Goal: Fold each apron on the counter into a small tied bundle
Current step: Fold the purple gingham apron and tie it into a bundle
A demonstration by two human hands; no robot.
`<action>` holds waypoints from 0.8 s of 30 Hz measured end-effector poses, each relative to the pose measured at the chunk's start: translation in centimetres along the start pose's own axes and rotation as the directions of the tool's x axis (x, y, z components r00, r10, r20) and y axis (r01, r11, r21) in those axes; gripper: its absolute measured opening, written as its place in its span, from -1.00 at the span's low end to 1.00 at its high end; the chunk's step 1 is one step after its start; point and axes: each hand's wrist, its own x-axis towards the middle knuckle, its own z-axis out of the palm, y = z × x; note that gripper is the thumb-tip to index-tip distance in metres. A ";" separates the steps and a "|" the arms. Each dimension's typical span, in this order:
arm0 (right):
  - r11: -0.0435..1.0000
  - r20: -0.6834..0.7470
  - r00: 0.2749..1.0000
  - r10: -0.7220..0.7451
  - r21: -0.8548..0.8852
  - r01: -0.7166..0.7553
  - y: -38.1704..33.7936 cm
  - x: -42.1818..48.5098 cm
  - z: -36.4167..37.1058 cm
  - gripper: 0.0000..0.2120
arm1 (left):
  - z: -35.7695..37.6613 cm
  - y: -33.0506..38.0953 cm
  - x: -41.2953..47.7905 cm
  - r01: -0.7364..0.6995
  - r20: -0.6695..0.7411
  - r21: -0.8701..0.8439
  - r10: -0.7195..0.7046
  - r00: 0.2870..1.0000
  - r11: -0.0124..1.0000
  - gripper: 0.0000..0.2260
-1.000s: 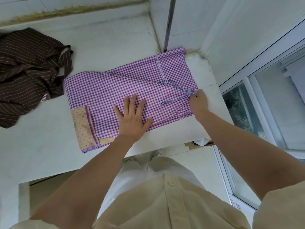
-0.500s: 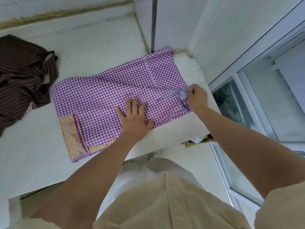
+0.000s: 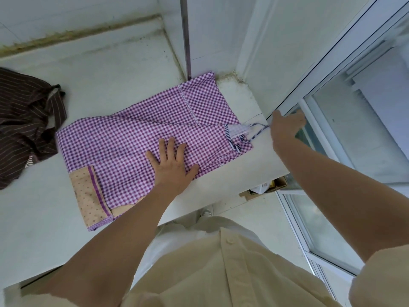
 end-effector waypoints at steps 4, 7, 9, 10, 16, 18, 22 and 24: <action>0.797 0.174 0.857 -0.484 -0.316 0.515 -0.8 -6.2 2.8 -0.36 | 0.0 -1.2 -0.2 -0.042 -0.132 -0.088 0.030 0.991 0.995 -0.34; 0.561 0.532 0.642 -0.552 -0.332 0.758 0.4 -10.4 5.4 -0.40 | 0.0 -3.2 -0.7 0.040 -0.206 -0.113 -0.062 0.977 0.993 -0.45; 0.393 0.682 0.551 -0.480 -0.395 0.830 2.5 -12.9 7.0 -0.41 | 0.2 -5.1 -1.4 0.126 -0.215 -0.112 -0.148 0.965 0.986 -0.48; 0.333 0.731 0.537 -0.422 -0.426 0.841 3.7 -14.0 7.7 -0.40 | 0.4 -6.1 -1.9 0.175 -0.203 -0.122 -0.197 0.959 0.977 -0.48; 0.226 0.814 0.490 -0.312 -0.437 0.871 5.9 -14.8 9.8 -0.31 | 2.0 -11.2 -4.7 0.333 -0.036 -0.206 -0.347 0.937 0.920 -0.42; 0.218 0.842 0.455 -0.291 -0.404 0.888 5.2 -14.6 10.4 -0.29 | 2.1 -11.7 -5.8 0.344 -0.018 -0.148 -0.351 0.936 0.927 -0.42; 0.211 0.861 0.424 -0.280 -0.376 0.902 3.9 -14.5 12.1 -0.30 | 0.4 -11.1 -7.3 0.347 0.030 -0.102 -0.346 0.938 0.932 -0.42; 0.153 0.852 0.440 -0.284 -0.413 0.898 3.0 -14.6 12.9 -0.29 | -0.4 -11.0 -8.0 0.290 0.039 -0.114 -0.288 0.957 0.950 -0.43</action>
